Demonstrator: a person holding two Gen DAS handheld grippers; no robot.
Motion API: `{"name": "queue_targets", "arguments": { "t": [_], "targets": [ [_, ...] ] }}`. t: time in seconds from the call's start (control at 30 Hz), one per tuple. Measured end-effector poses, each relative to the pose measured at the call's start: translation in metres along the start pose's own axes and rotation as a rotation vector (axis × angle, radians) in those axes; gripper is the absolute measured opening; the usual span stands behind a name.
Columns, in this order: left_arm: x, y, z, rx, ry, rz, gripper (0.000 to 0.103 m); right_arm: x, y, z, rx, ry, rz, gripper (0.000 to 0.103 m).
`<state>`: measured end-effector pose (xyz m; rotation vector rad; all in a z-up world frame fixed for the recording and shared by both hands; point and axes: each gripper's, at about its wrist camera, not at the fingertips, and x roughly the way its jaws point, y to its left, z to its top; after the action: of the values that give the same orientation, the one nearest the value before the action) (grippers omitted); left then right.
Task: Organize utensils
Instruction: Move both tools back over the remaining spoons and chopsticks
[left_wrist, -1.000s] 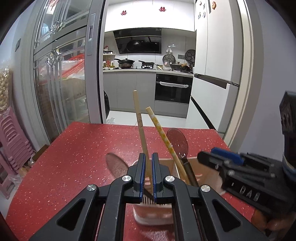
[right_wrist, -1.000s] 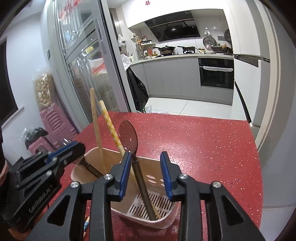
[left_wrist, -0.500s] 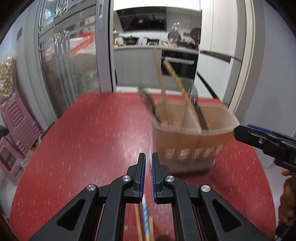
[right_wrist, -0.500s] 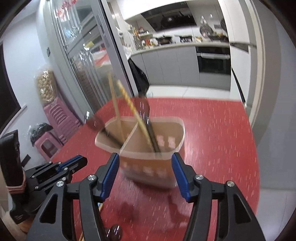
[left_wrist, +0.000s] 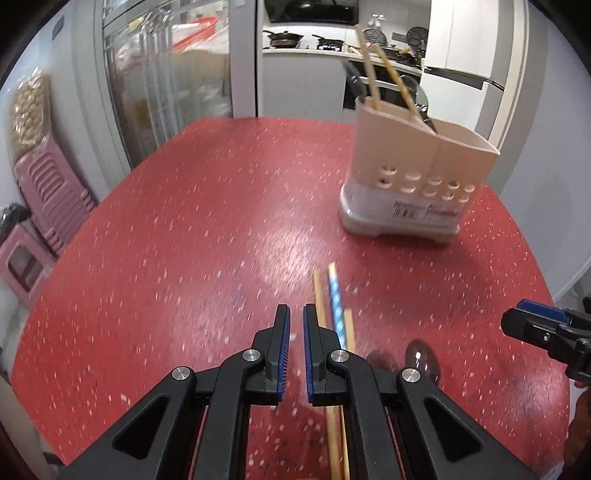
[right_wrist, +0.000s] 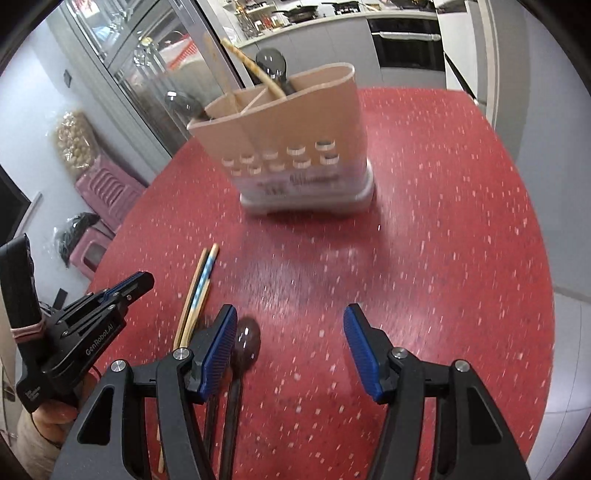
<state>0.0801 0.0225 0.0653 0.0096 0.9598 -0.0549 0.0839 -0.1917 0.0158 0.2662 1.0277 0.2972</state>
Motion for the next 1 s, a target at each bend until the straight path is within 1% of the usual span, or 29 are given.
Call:
{"name": "queue_targets", "arguments": {
  "t": [0.1, 0.13, 0.17, 0.2, 0.23, 0.3, 0.37, 0.53, 0.63, 0.67, 0.77, 0.9, 1.0],
  "targets": [
    [0.0, 0.01, -0.01, -0.018, 0.016, -0.007, 0.033, -0.001, 0.003, -0.01, 0.001, 0.01, -0.001, 0.064],
    [-0.001, 0.012, -0.014, -0.024, 0.02, -0.006, 0.038, -0.001, 0.005, -0.013, -0.001, 0.014, -0.002, 0.064],
    [-0.001, 0.014, -0.017, -0.029, 0.024, -0.004, 0.088, -0.001, 0.007, -0.017, -0.004, 0.021, -0.003, 0.064],
    [-0.001, 0.016, -0.02, -0.036, 0.038, 0.008, 0.103, -0.001, 0.009, -0.021, -0.006, 0.027, -0.003, 0.065],
    [-0.001, 0.02, -0.024, -0.046, 0.014, 0.014, 0.103, -0.001, 0.011, -0.024, -0.008, 0.032, -0.003, 0.065],
    [0.007, 0.02, -0.032, -0.038, 0.01, 0.009, 0.103, 0.001, 0.015, -0.03, -0.015, 0.047, -0.008, 0.068],
    [0.017, 0.021, -0.042, -0.033, 0.012, 0.019, 0.103, 0.003, 0.017, -0.034, -0.015, 0.063, -0.017, 0.068],
    [0.05, 0.028, -0.068, -0.043, 0.048, 0.021, 0.103, 0.01, 0.023, -0.046, -0.03, 0.116, -0.07, 0.068],
    [0.069, 0.028, -0.086, -0.021, 0.066, 0.035, 0.103, 0.015, 0.028, -0.054, -0.049, 0.144, -0.097, 0.068],
    [0.075, 0.027, -0.091, -0.016, 0.057, 0.027, 0.103, 0.016, 0.028, -0.054, -0.053, 0.15, -0.103, 0.068],
    [0.091, 0.026, -0.107, 0.006, 0.072, 0.016, 0.103, 0.019, 0.033, -0.06, -0.071, 0.169, -0.126, 0.068],
    [0.109, 0.019, -0.122, 0.012, 0.076, 0.009, 0.103, 0.023, 0.039, -0.065, -0.096, 0.183, -0.143, 0.068],
    [0.124, 0.016, -0.127, 0.005, 0.086, 0.004, 0.103, 0.026, 0.043, -0.068, -0.115, 0.189, -0.159, 0.068]
  ]
}}
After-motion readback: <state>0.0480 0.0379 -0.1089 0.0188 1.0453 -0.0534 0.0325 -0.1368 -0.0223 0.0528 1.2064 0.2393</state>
